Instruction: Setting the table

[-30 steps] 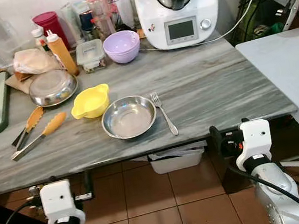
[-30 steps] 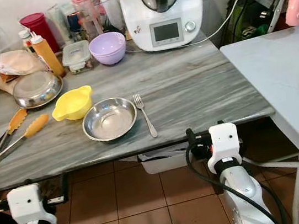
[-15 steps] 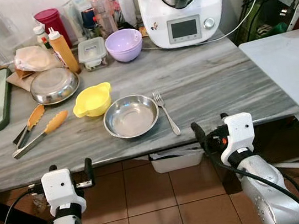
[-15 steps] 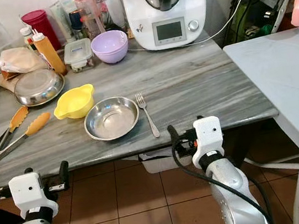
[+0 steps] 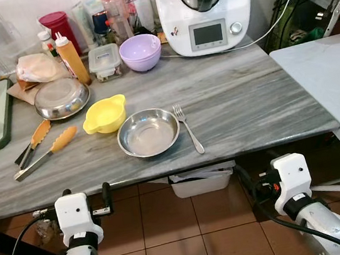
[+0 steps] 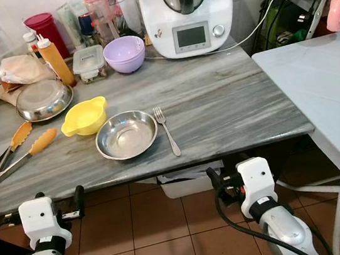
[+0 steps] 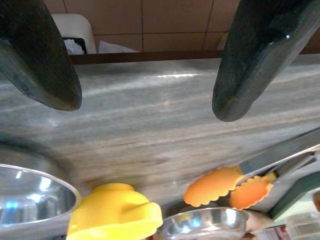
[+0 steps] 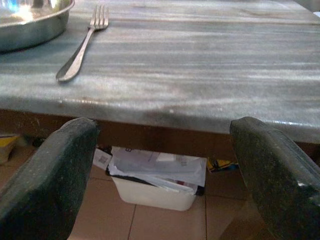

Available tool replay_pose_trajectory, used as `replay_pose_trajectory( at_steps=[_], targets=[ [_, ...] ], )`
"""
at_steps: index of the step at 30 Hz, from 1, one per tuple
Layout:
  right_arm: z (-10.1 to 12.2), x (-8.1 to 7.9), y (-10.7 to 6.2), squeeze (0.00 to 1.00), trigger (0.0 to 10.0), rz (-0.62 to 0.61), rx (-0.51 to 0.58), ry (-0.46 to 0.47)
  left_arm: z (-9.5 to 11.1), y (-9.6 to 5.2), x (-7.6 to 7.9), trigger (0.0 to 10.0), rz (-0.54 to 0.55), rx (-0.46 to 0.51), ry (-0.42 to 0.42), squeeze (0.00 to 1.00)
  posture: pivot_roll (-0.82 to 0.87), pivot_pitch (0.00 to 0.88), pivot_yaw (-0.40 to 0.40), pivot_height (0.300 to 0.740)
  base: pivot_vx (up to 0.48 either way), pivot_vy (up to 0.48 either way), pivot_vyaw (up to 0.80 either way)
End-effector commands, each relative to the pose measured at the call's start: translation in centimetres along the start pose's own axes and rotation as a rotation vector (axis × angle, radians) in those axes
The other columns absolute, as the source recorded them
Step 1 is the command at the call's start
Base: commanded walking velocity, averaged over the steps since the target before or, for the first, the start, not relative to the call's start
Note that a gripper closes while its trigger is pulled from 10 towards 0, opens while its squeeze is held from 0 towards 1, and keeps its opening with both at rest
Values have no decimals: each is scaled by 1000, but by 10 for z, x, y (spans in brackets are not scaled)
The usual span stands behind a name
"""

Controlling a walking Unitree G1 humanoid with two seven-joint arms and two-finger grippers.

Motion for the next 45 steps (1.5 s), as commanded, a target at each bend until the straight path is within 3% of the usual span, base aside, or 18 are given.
replay_pose_trajectory(
  at_steps=[1,12,22,28,45],
  targets=[
    [3,-6,4,0,10000,8,11,6,-4,0,-2,10000,-8,-10,17,0,-177,81,113,740,0,0,0],
    [11,-14,19,0,10000,56,40,9,-2,2,-4,10000,12,-4,29,0,-158,66,98,740,0,0,-496],
    [17,-26,29,0,10000,98,68,-29,0,2,-6,10000,32,-4,40,0,-127,77,95,740,0,0,0],
    [18,-31,35,0,10000,100,79,-20,2,5,-5,10000,33,1,48,0,-121,78,103,740,0,0,651],
    [21,-31,43,0,10000,70,105,-4,4,10,-4,10000,36,-6,54,0,-128,90,129,740,0,0,0]
  ],
)
Point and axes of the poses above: a point about 5 cm out from each wrist's last joint towards the gripper, its own y axis pointing out of the wrist towards the gripper, its own z axis along the axis of the wrist's last joint, x = y × z, the point moved 3 cm from there along y, pointing out of the wrist towards the gripper, and after that the axes turned 10 degrees about y, right-handed, at the moved point
